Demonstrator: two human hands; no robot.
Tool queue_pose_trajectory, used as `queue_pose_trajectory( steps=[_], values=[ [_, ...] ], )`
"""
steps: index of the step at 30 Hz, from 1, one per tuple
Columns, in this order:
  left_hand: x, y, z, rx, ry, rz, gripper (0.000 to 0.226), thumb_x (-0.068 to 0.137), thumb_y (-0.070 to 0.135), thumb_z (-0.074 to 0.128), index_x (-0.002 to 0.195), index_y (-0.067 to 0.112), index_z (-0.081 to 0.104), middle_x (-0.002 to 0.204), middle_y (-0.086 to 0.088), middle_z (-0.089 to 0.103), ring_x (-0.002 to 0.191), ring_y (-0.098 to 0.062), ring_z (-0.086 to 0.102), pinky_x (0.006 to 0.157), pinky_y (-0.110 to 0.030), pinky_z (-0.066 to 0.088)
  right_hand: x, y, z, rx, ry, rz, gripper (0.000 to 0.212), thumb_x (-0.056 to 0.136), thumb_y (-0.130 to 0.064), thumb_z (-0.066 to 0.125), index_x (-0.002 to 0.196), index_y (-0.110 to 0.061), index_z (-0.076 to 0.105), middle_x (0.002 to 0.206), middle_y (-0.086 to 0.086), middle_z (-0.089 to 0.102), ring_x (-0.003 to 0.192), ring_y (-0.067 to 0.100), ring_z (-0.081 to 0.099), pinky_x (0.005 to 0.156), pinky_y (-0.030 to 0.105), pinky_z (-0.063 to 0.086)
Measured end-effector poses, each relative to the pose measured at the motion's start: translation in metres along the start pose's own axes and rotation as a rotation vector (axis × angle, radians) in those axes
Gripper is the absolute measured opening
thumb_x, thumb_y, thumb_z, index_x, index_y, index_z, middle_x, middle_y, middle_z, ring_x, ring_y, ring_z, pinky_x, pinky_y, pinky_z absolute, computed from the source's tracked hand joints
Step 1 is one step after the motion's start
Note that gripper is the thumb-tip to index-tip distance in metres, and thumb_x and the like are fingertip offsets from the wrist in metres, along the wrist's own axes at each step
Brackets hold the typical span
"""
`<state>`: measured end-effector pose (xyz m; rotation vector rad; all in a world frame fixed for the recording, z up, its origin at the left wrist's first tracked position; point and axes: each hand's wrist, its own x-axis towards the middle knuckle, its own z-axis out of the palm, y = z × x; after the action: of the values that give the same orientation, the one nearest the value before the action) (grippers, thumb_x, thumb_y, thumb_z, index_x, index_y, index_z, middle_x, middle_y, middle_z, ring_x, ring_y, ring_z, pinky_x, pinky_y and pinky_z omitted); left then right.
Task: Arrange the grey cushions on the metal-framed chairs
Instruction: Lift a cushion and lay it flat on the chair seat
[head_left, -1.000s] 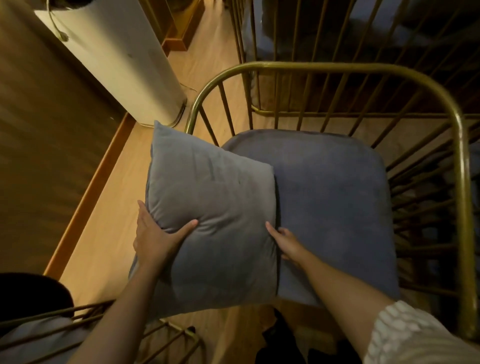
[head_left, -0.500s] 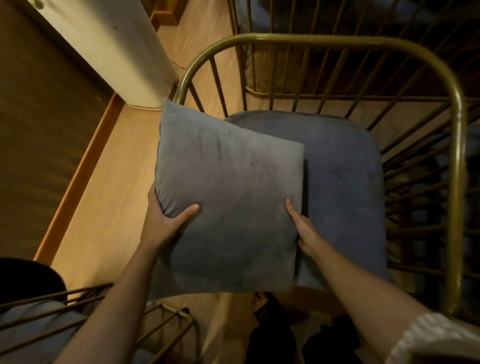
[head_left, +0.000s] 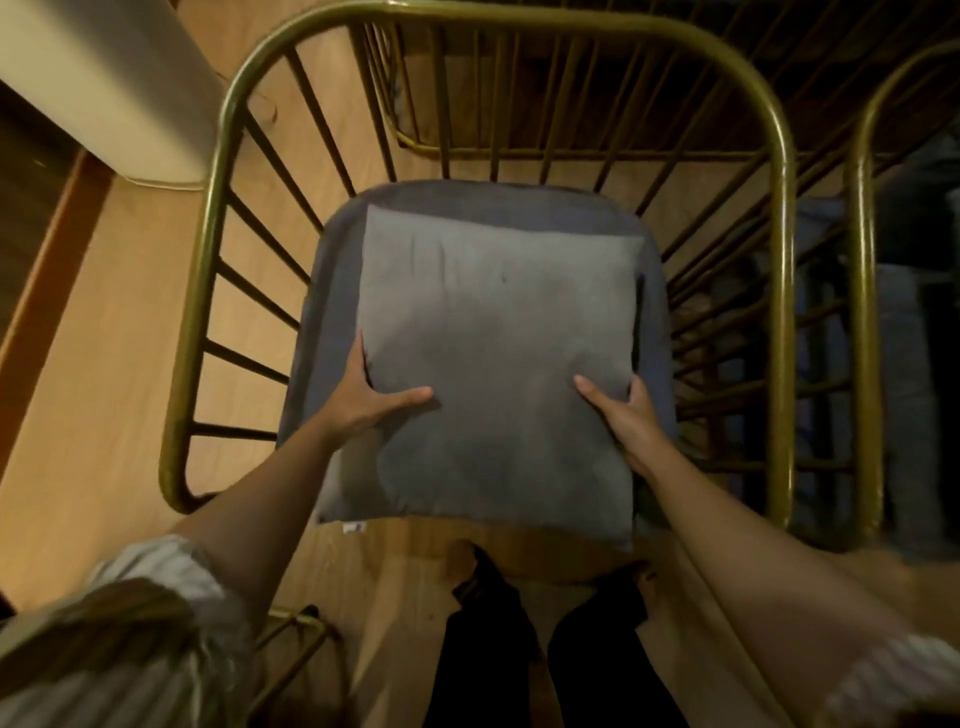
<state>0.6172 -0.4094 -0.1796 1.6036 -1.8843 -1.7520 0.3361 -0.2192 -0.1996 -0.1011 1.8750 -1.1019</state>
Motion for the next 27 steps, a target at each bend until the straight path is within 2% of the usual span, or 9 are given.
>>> queue_pose_trajectory(
  steps=[4,7,9,12,15,18,22,24,27],
  values=[
    [0.008,-0.012,0.004,0.078,-0.017,-0.014,0.137,0.052,0.053,0.093,0.152,0.040,0.000,0.155,0.006,0.029,0.140,-0.019,0.036,0.112,-0.050,0.038,0.009,-0.004,0.010,-0.045,0.023,-0.103,0.102,0.069,-0.045,0.085,0.152,-0.025,0.030,0.149,0.001,0.048,0.130,0.024,0.052,0.108,0.045,0.045],
    [0.009,-0.018,0.001,0.092,-0.018,-0.039,0.141,0.048,0.058,0.093,0.152,0.042,-0.002,0.155,0.006,0.029,0.140,-0.021,0.036,0.111,-0.054,0.039,0.008,0.000,0.012,-0.074,0.040,-0.154,0.097,0.070,-0.044,0.084,0.151,-0.025,0.034,0.145,0.001,0.052,0.127,0.022,0.055,0.107,0.044,0.046],
    [0.005,-0.017,0.001,0.082,-0.030,-0.036,0.137,0.050,0.054,0.093,0.151,0.041,0.002,0.153,0.007,0.033,0.138,-0.021,0.039,0.109,-0.052,0.041,0.004,0.004,0.011,-0.087,0.048,-0.169,0.091,0.075,-0.039,0.082,0.151,-0.025,0.034,0.145,0.000,0.053,0.125,0.020,0.054,0.106,0.040,0.046],
    [-0.001,-0.019,0.002,0.092,-0.028,-0.028,0.131,0.051,0.049,0.094,0.150,0.041,0.010,0.149,0.008,0.037,0.134,-0.018,0.042,0.107,-0.049,0.043,0.007,0.008,0.012,-0.142,0.039,-0.159,0.094,0.081,-0.034,0.078,0.156,-0.025,0.022,0.149,0.003,0.047,0.129,0.022,0.052,0.104,0.036,0.045],
    [-0.005,-0.020,0.006,0.122,0.013,-0.033,0.136,0.045,0.059,0.093,0.150,0.042,0.007,0.151,0.007,0.035,0.137,-0.021,0.040,0.108,-0.053,0.042,0.009,0.009,0.009,-0.191,-0.006,-0.080,0.103,0.082,-0.039,0.076,0.158,-0.026,0.008,0.152,0.007,0.044,0.131,0.026,0.052,0.108,0.040,0.043],
    [-0.010,-0.020,0.016,0.129,0.092,-0.127,0.142,0.041,0.075,0.085,0.151,0.041,0.002,0.159,0.002,0.022,0.145,-0.030,0.028,0.110,-0.062,0.034,0.003,0.001,0.006,-0.216,0.025,-0.075,0.101,0.081,-0.044,0.075,0.158,-0.021,0.014,0.156,0.008,0.038,0.139,0.028,0.043,0.113,0.045,0.038],
    [-0.026,0.008,0.040,0.201,0.249,-0.170,0.133,0.049,0.091,0.064,0.153,0.028,0.011,0.163,-0.006,0.016,0.150,-0.033,0.017,0.115,-0.069,0.009,-0.017,-0.023,-0.003,-0.253,0.114,-0.221,0.082,0.089,-0.041,0.067,0.155,-0.018,0.025,0.158,0.008,0.035,0.143,0.026,0.036,0.116,0.042,0.033],
    [-0.031,0.033,0.059,0.224,0.285,-0.114,0.132,0.052,0.091,0.060,0.155,0.022,0.013,0.164,-0.007,0.017,0.151,-0.031,0.015,0.117,-0.065,0.012,-0.027,-0.034,-0.019,-0.271,0.130,-0.304,0.073,0.092,-0.037,0.065,0.152,-0.015,0.030,0.156,0.009,0.038,0.143,0.026,0.037,0.116,0.041,0.034],
    [-0.032,0.075,0.097,0.194,0.240,-0.016,0.132,0.052,0.088,0.060,0.155,0.015,0.020,0.163,-0.010,0.023,0.150,-0.030,0.019,0.118,-0.059,0.020,-0.044,-0.053,-0.054,-0.226,0.203,-0.392,0.061,0.094,-0.030,0.064,0.147,-0.014,0.040,0.149,0.007,0.047,0.135,0.021,0.046,0.109,0.037,0.041]
  ],
)
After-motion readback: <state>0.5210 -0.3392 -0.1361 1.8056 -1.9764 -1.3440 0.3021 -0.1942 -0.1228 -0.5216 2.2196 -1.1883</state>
